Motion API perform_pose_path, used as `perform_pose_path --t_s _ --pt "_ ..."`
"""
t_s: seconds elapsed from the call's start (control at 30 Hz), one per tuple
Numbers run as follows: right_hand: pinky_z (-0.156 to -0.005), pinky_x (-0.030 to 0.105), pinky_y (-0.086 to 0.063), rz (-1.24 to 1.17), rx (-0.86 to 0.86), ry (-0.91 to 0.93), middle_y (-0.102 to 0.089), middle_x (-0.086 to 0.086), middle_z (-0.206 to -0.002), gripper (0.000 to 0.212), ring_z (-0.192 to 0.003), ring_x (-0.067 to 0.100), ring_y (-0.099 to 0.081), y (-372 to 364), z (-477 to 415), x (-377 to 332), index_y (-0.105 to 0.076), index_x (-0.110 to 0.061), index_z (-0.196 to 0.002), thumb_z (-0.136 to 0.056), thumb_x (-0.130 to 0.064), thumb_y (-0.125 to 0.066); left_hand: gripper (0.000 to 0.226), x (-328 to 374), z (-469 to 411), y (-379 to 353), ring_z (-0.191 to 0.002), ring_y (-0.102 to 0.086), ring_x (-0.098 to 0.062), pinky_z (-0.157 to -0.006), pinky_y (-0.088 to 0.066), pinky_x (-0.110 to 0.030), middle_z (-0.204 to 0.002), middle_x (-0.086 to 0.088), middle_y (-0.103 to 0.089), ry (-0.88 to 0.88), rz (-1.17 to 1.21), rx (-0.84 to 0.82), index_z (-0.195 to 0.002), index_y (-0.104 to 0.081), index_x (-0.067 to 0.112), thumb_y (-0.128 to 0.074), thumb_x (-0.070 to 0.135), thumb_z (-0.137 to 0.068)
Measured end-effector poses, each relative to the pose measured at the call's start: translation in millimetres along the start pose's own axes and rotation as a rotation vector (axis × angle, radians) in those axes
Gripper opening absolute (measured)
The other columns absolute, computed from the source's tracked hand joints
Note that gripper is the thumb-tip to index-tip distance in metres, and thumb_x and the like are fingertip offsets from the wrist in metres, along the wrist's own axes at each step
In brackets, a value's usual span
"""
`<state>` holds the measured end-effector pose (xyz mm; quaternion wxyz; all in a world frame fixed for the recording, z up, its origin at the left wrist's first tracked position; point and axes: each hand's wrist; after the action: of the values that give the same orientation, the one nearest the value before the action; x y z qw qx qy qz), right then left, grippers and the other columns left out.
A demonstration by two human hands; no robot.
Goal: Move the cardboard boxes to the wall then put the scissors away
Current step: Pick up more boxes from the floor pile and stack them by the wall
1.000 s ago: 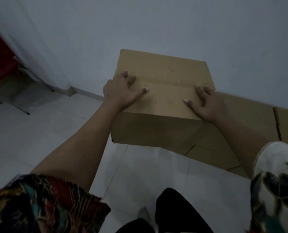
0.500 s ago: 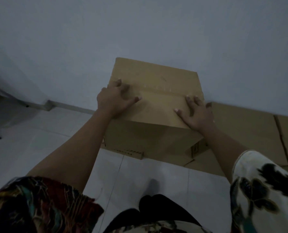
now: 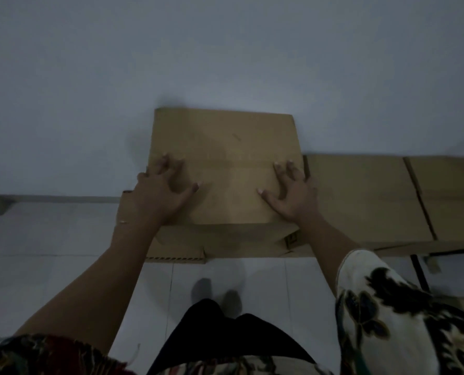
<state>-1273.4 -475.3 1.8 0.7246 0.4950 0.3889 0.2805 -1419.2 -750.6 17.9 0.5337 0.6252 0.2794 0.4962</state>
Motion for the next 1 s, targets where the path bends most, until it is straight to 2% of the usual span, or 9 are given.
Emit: perform_pose_path --t_s 0.17,0.23,0.33,0.47,0.6,0.8,0.9,1.0 --pt "-0.114 0.058 -0.022 -0.01 -0.022 -0.094 -0.013 -0.005 -0.163 0.09 -0.14 0.047 -0.025 -19 -5 29 -0.017 -0.045 -0.151 -0.073 -0.086 -0.035 0.08 22 -15 -25 -0.125 -0.043 -0.04 -0.101 -0.038 -0.048 -0.159 0.005 -0.024 -0.067 0.014 -0.067 -0.146 -0.036 0.037 -0.04 0.081 -0.079" --pt "-0.113 0.06 -0.021 0.001 -0.05 -0.112 -0.009 -0.007 -0.163 0.09 -0.141 0.048 -0.021 -23 -9 36 -0.015 -0.045 -0.152 -0.075 -0.085 -0.04 0.088 27 -9 -40 -0.133 -0.038 -0.035 -0.108 -0.029 -0.046 -0.158 0.0 -0.026 -0.074 0.061 -0.074 -0.148 -0.035 0.032 -0.033 0.081 -0.074" --pt "-0.112 0.061 -0.021 0.017 -0.072 -0.135 -0.005 -0.009 -0.164 0.088 -0.142 0.047 -0.018 -31 -15 48 -0.013 -0.045 -0.153 -0.079 -0.079 -0.046 0.092 26 -7 -71 -0.143 -0.028 -0.024 -0.116 -0.016 -0.049 -0.161 0.002 -0.018 -0.066 0.124 -0.132 -0.151 -0.026 0.035 -0.033 0.081 -0.072" --pt "-0.11 0.058 -0.024 0.048 -0.079 -0.166 -0.005 -0.009 -0.164 0.088 -0.138 0.049 -0.023 -41 -16 70 -0.012 -0.046 -0.152 -0.078 -0.08 -0.045 0.095 31 -14 -104 -0.144 -0.027 -0.022 -0.117 -0.017 -0.05 -0.161 0.004 -0.016 -0.095 0.131 -0.172 -0.15 -0.029 0.035 -0.028 0.086 -0.069" --pt "-0.108 0.055 -0.028 0.042 -0.074 -0.158 -0.007 -0.006 -0.164 0.093 -0.133 0.048 -0.028 -52 -21 84 -0.013 -0.045 -0.152 -0.071 -0.083 -0.036 0.098 35 -14 -125 -0.146 -0.023 -0.02 -0.119 -0.011 -0.048 -0.161 0.002 -0.016 -0.106 0.152 -0.184 -0.15 -0.03 0.032 -0.028 0.086 -0.069" --pt "-0.111 0.057 -0.023 -0.027 -0.151 -0.159 0.002 -0.007 -0.164 0.093 -0.138 0.049 -0.022 -79 -27 99 -0.006 -0.045 -0.153 -0.078 -0.078 -0.051 0.1 28 -16 -153 -0.146 -0.023 -0.021 -0.117 -0.01 -0.045 -0.163 0.003 -0.007 -0.116 0.099 -0.223 -0.153 -0.022 0.034 -0.026 0.086 -0.068" --pt "-0.112 0.056 -0.023 -0.026 -0.189 -0.15 0.003 -0.008 -0.164 0.097 -0.139 0.047 -0.021 -89 -35 108 -0.005 -0.047 -0.152 -0.071 -0.082 -0.044 0.101 22 -18 -165 -0.146 -0.022 -0.024 -0.116 -0.012 -0.047 -0.163 0.004 -0.001 -0.132 0.07 -0.265 -0.153 -0.017 0.036 -0.026 0.087 -0.066" --pt "-0.115 0.057 -0.018 -0.036 -0.236 -0.125 0.007 -0.008 -0.163 0.096 -0.144 0.042 -0.015 -105 -40 117 -0.003 -0.048 -0.151 -0.074 -0.082 -0.047 0.105 14 -21 -174 -0.147 -0.017 -0.025 -0.116 -0.013 -0.049 -0.163 0.002 0.005 -0.166 0.05 -0.32 -0.154 -0.013 0.036 -0.026 0.089 -0.063"
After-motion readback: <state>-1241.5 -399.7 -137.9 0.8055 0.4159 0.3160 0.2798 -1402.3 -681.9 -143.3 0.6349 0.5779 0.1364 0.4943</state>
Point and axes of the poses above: each hand's wrist, its own z-axis away from the middle knuckle, its own y-axis out of the back of the hand, x = y × z
